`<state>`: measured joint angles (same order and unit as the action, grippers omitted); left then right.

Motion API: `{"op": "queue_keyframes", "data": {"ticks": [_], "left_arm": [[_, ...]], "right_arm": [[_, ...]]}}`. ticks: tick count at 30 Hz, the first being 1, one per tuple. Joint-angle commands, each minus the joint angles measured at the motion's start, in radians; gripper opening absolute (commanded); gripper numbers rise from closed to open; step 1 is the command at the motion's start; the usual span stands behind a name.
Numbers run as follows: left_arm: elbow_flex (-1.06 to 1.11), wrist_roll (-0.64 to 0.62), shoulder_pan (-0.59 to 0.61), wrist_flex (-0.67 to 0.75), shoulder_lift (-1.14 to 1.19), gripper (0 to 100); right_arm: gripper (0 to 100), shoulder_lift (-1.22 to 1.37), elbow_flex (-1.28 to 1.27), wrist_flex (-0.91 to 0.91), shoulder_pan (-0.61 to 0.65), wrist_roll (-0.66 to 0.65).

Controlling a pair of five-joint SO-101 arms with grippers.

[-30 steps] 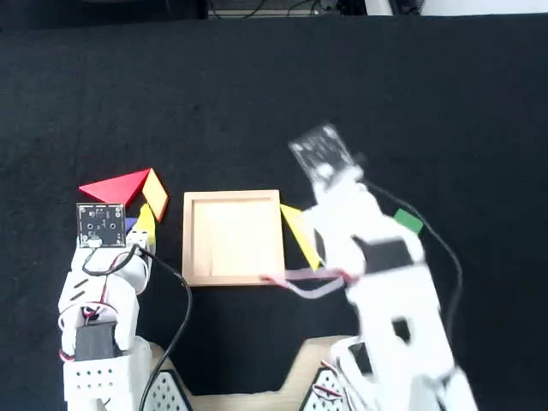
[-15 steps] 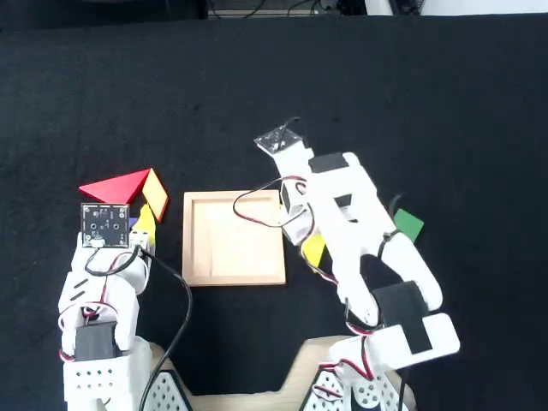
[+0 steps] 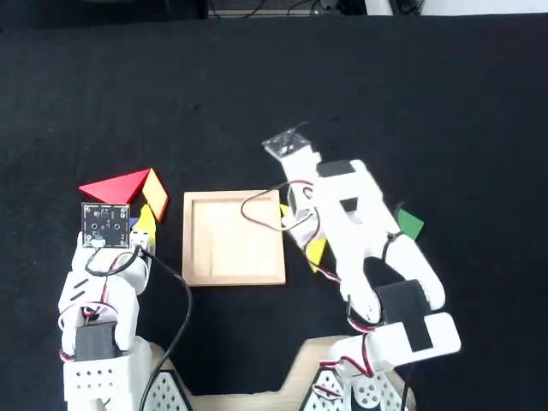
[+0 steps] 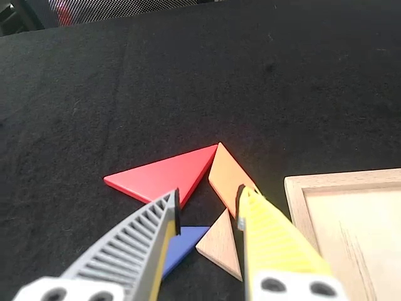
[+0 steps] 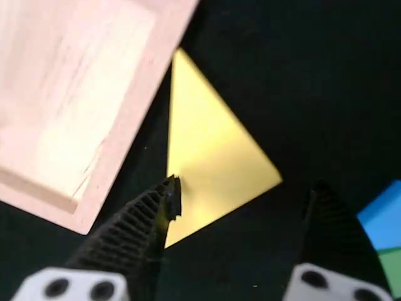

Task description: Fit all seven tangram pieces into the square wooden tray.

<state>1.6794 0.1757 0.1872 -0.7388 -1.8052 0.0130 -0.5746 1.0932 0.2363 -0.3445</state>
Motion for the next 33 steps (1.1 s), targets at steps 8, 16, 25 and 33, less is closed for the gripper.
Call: {"op": "queue_keyframes", "data": {"ticks": [8,16,25,33], "left_arm": [[0.019,0.008,-0.012,-0.006,-0.002,17],[0.019,0.009,-0.015,-0.006,-0.002,17],[0.019,0.012,-0.015,-0.006,-0.002,17],[0.019,0.012,-0.016,-0.006,-0.002,17]], "right_arm": [[31.5,-0.035,-0.004,-0.029,0.023,-0.015],[31.5,0.093,0.071,0.008,0.021,-0.018],[31.1,0.177,0.145,0.028,0.029,-0.021],[16.5,0.183,0.154,0.028,0.029,-0.021]]}}
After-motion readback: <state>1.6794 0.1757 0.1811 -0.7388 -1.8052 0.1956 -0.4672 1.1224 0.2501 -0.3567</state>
